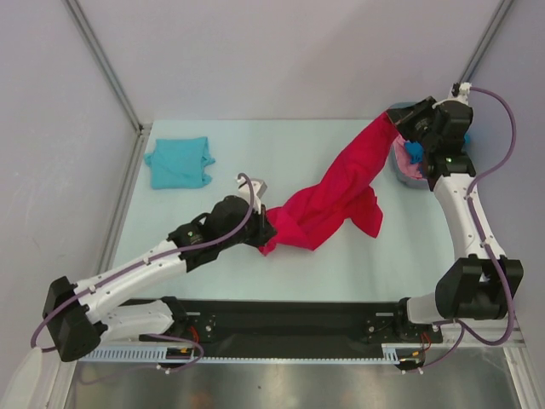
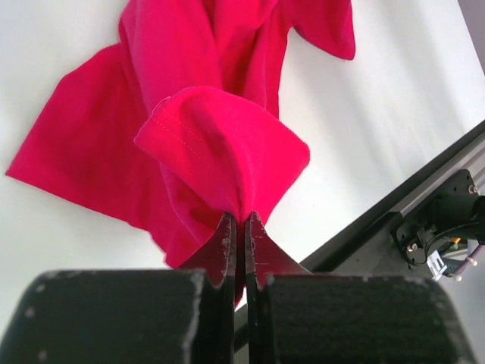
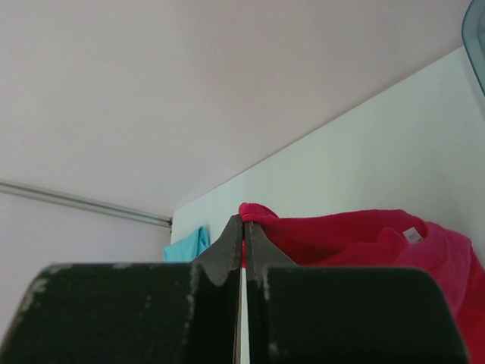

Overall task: Fold and stack the t-shirts
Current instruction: Flatten the tshirt out

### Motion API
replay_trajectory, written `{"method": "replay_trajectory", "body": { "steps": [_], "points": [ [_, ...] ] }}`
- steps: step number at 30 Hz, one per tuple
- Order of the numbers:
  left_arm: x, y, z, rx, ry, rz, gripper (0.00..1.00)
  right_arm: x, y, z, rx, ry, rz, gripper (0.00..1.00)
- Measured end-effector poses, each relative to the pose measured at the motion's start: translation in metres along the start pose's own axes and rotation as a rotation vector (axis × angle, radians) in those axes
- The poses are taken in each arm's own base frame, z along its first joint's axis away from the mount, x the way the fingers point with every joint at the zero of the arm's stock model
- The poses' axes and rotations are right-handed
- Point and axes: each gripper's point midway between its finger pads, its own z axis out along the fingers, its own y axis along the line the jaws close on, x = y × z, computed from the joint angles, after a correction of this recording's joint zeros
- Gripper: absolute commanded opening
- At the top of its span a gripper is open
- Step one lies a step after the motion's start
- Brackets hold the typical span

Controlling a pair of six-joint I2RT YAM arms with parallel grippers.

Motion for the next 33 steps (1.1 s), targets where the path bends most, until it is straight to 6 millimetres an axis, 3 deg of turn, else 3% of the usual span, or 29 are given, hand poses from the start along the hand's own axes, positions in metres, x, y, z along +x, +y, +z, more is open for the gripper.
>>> {"method": "replay_trajectory", "body": {
  "steps": [5,9,14,15,16,18,20,27,30,33],
  "points": [
    [0.016,-0.02,-0.007,0.049,-0.003,0.005,0.0,0.003,-0.007,0.008,0.01,0.006,0.006,0.0],
    [0.047,-0.043,0.002,0.096,0.049,0.03,0.07,0.004,-0.011,0.011,0.018,0.01,0.01,0.0],
    [0.083,-0.039,0.021,0.062,0.138,0.034,0.2,0.004,-0.013,0.012,0.021,0.009,0.013,0.0],
    [0.088,-0.037,0.025,0.053,0.15,0.033,0.27,0.003,-0.014,0.012,0.022,0.007,0.015,0.0],
    [0.092,-0.036,0.028,0.046,0.16,0.031,0.43,0.002,-0.014,0.012,0.024,0.004,0.016,0.0],
    [0.1,-0.035,0.033,0.035,0.179,0.027,0.61,0.0,-0.015,0.012,0.025,0.0,0.016,0.0],
    [0.107,-0.035,0.038,0.028,0.194,0.028,0.98,-0.002,-0.016,0.012,0.026,-0.004,0.017,0.0],
    [0.111,-0.028,0.043,-0.031,0.181,0.015,1.0,-0.002,-0.018,0.012,0.028,-0.006,0.018,0.0],
    [0.102,-0.01,0.042,-0.103,0.151,-0.001,1.0,-0.001,-0.02,0.014,0.029,-0.006,0.018,0.0],
    [0.079,0.016,0.042,-0.18,0.098,-0.049,1.0,0.002,-0.024,0.015,0.036,0.001,0.02,0.0]
  ]
}}
